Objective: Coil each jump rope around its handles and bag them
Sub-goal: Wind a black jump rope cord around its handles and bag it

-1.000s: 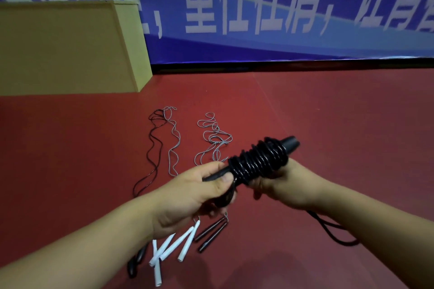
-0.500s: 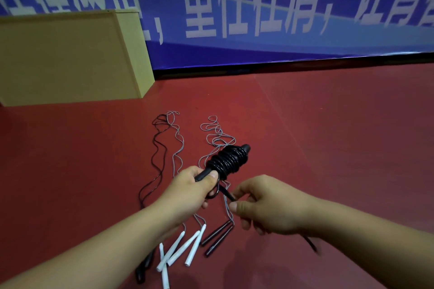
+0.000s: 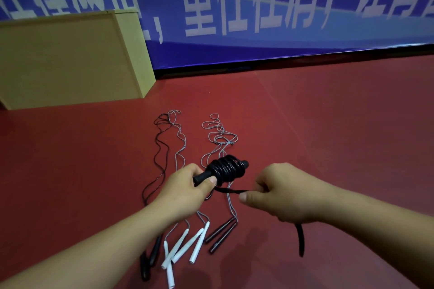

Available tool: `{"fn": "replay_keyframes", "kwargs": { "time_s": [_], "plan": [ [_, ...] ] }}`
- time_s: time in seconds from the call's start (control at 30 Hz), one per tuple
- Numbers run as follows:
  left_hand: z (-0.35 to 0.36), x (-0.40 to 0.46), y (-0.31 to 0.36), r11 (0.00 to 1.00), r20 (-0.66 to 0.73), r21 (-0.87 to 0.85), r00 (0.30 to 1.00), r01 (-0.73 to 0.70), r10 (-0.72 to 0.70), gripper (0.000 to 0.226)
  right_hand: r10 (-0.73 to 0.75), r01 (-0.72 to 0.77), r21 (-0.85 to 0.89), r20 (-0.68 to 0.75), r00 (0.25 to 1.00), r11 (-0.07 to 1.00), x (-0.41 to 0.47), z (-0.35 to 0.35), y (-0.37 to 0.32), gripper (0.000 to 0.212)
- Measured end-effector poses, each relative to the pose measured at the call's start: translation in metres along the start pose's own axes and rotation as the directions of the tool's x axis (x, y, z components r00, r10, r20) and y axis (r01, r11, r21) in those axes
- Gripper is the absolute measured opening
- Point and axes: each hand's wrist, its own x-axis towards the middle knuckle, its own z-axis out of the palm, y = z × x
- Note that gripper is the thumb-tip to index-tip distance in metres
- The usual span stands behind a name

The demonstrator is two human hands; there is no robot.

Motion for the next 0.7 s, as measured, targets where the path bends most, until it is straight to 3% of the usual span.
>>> {"fn": "replay_keyframes", "kwargs": {
  "time_s": [0.17, 0.33, 0.43, 0.6, 0.7],
  "plan": [
    [0.000, 0.001, 0.001, 0.996, 0.007, 0.077, 0.999, -0.047, 0.046, 0.023, -0.013, 0.013, 0.001, -0.038, 0.999, 1.000, -0.002, -0.001, -0.001, 0.051],
    [-0.004, 0.000, -0.002, 0.994, 0.065, 0.061, 0.994, -0.096, 0.092, 0.025, -0.021, 0.030, 0.053, -0.156, 0.987, 0.998, 0.003, 0.004, 0.006, 0.028],
    [-0.005, -0.002, -0.003, 0.985, 0.128, 0.087, 0.982, -0.151, 0.139, 0.023, -0.030, 0.041, 0.054, -0.192, 0.981, 0.998, 0.005, 0.006, 0.011, 0.030],
    [-0.005, -0.012, 0.007, 0.948, 0.296, 0.080, 0.915, -0.309, 0.273, 0.017, -0.093, 0.101, 0.017, -0.267, 0.959, 0.995, 0.011, 0.004, 0.019, 0.015],
    [-0.007, -0.019, 0.013, 0.924, 0.417, 0.046, 0.847, -0.381, 0.328, 0.012, -0.102, 0.113, 0.022, -0.282, 0.954, 0.993, 0.013, 0.003, 0.025, 0.019]
  ]
}}
